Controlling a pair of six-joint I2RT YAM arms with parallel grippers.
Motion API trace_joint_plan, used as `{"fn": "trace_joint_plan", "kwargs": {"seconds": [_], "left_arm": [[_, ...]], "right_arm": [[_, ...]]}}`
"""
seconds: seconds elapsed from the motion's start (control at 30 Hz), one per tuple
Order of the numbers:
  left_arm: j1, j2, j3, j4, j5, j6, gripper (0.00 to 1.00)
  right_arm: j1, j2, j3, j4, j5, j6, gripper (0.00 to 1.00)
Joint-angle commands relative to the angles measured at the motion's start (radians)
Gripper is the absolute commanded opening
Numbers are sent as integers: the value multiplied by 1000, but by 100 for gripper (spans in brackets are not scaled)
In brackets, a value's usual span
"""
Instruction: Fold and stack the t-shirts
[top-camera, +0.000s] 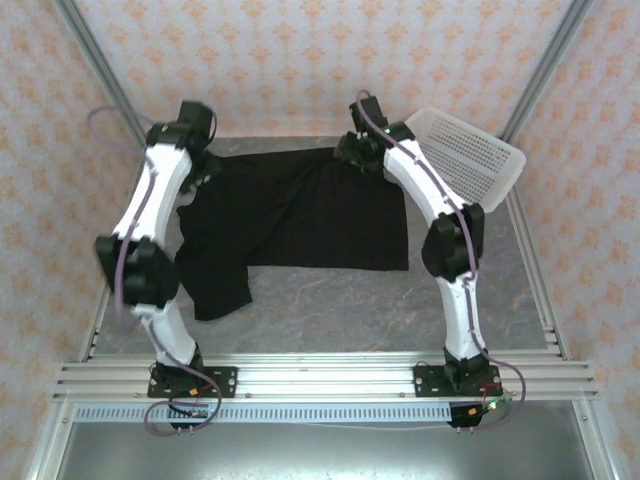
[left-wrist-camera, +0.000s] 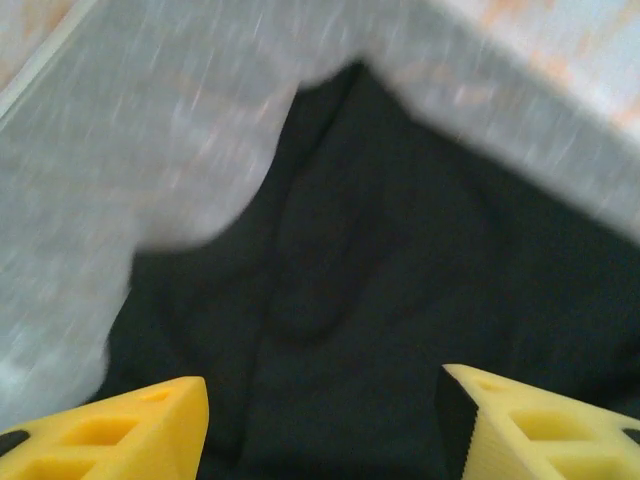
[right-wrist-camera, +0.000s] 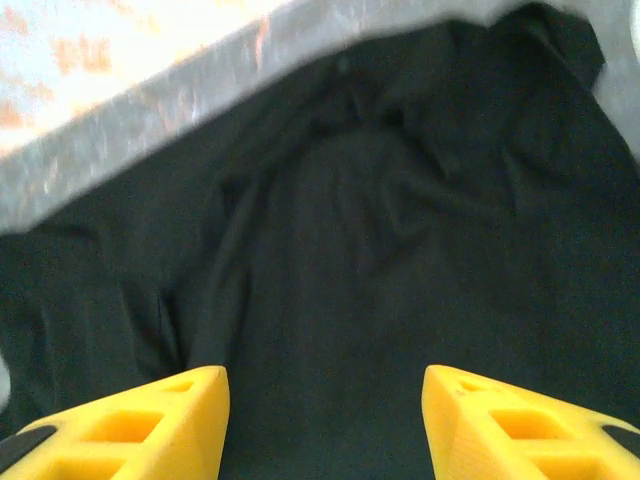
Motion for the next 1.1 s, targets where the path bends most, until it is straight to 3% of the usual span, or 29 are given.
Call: {"fn": "trace_joint_plan", "kwargs": {"seconds": [0.0,0.13,0.3,0.6,0.7,0.97,1.07], "left_arm": [[64,-195,-284,22,44,-54,60],[117,-294,-529,6,50,-28,59],[218,-299,-741,62,154,-36,59],[225,-267,-902,191,126,-59,56],[224,-267,-933,280,161,-71,48],[223,-197,-928,342,158,-72,3],[223,-251,-902,294,121,-73,0]], "right_arm": [[30,-254,-288,143,15,48,53],[29,-443,-643,207,12,75,52],[22,-535,-919,235,9,72,52],[-44,-458,-1054,219,17,40,57],[-65,-407,-1040,190,37,37,56],[-104,-293,-962,95,84,21,46],[-109,-266,-935,73,94,11,33]]}}
